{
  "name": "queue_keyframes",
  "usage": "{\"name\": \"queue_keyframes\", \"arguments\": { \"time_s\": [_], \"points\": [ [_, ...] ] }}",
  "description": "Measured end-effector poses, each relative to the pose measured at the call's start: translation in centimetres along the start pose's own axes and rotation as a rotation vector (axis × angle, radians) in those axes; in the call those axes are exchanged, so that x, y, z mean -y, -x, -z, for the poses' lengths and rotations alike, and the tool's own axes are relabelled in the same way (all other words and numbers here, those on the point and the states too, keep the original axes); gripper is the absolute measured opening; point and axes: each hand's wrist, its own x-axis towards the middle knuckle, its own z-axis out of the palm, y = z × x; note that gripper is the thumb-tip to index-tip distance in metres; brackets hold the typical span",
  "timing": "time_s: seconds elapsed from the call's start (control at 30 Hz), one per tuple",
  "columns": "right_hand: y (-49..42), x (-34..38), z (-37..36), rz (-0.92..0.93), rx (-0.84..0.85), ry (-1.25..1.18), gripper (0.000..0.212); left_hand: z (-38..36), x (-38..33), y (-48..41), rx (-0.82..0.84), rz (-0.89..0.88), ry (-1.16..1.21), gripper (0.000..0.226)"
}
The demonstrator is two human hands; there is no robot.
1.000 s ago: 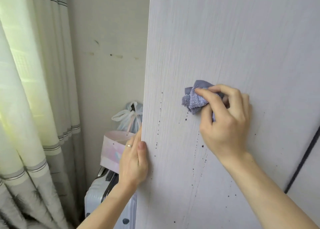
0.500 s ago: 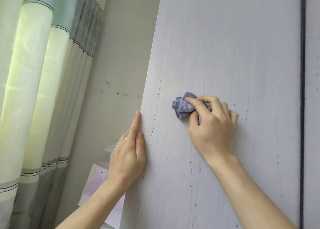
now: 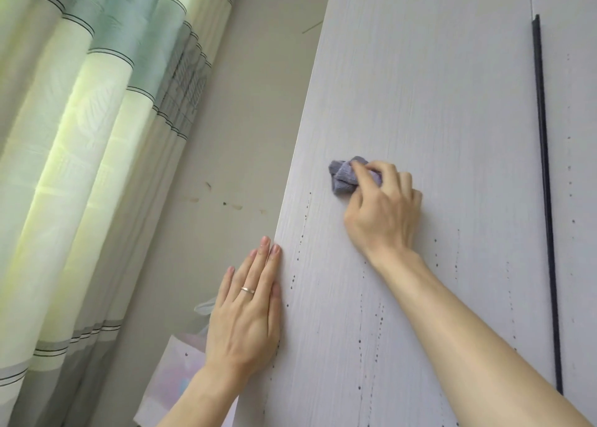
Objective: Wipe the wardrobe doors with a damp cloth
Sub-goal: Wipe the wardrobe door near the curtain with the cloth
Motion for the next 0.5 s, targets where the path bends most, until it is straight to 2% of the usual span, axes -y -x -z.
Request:
{"name": "queue_keyframes", "arguments": {
  "time_s": [0.07, 0.2, 0.27, 0.33, 0.43, 0.5],
  "points": [
    [1.2, 1.4, -0.1, 0.078, 0.029, -0.009, 0.044, 0.0, 0.2, 0.1, -0.008, -0.011, 0.002, 0.054],
    [5.5, 1.1, 0.7, 0.422, 0.116, 0.015, 0.048, -0.2, 0.4, 0.2, -0.024, -0.027, -0.004, 0.053],
    [4.5, 0.3, 0.6, 0.475, 0.112, 0.059, 0.047, -0.3, 0.5, 0.2, -0.038, -0.029, -0.012, 0.053],
    [1.4, 0.6, 0.1, 0.337, 0.087, 0.084, 0.047, -0.3, 0.6, 0.4, -0.044, -0.036, -0.006, 0.053],
    [-2.0, 2.0, -0.8, 0.059, 0.149, 0.019, 0.051, -0.5, 0.8, 0.3, -0.064, -0.051, -0.021, 0.053],
    [-0.1, 2.9, -0.8, 0.053, 0.14, -0.035, 0.053, -0.4, 0.8, 0.2, -0.074, -0.059, -0.027, 0.052]
  ]
}}
